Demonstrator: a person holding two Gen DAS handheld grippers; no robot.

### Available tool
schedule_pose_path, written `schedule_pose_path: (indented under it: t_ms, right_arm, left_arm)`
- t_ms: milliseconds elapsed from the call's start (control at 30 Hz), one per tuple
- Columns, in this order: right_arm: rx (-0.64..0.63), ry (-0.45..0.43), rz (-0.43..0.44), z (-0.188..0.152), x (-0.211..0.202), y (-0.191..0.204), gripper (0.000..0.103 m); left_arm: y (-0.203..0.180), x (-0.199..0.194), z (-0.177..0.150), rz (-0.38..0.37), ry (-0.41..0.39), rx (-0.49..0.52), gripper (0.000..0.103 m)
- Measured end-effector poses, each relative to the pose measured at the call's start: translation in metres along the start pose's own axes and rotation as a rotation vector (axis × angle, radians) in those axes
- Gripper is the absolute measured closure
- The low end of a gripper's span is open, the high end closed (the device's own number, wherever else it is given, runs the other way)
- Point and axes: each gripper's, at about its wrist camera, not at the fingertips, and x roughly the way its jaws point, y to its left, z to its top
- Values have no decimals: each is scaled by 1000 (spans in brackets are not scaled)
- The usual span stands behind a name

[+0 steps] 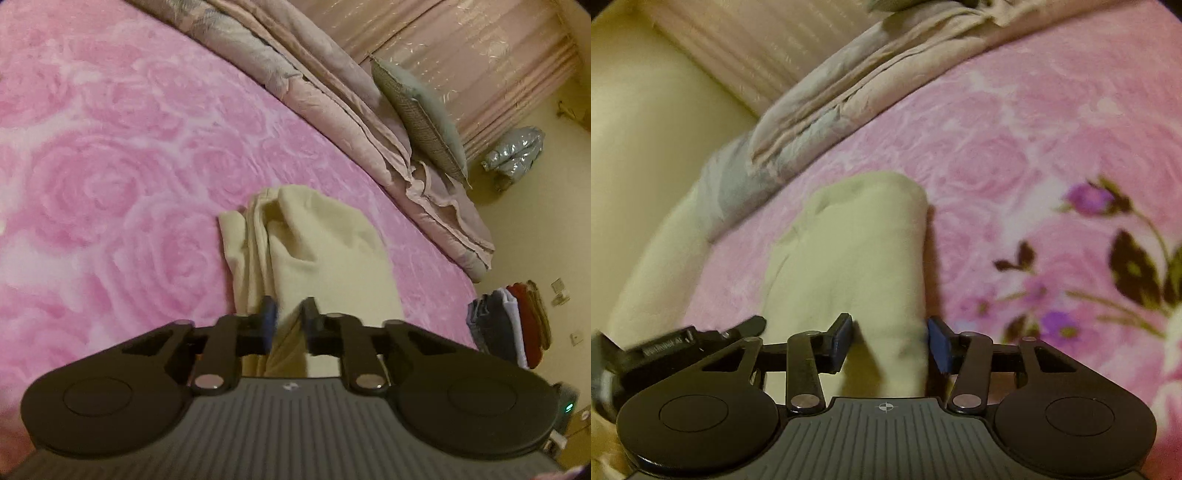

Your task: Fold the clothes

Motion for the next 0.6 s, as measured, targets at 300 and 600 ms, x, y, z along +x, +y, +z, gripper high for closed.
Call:
schedule_pose_path:
  t_ms: [300, 600]
  right_arm:
    - [-162, -9, -32, -15, -26, 15, 51]
    - [-109, -50, 15, -52, -78, 15, 52]
  left_arm:
    - [11, -36, -20, 42, -49, -65, 76]
    - [13, -82, -84, -20, -23, -259, 71]
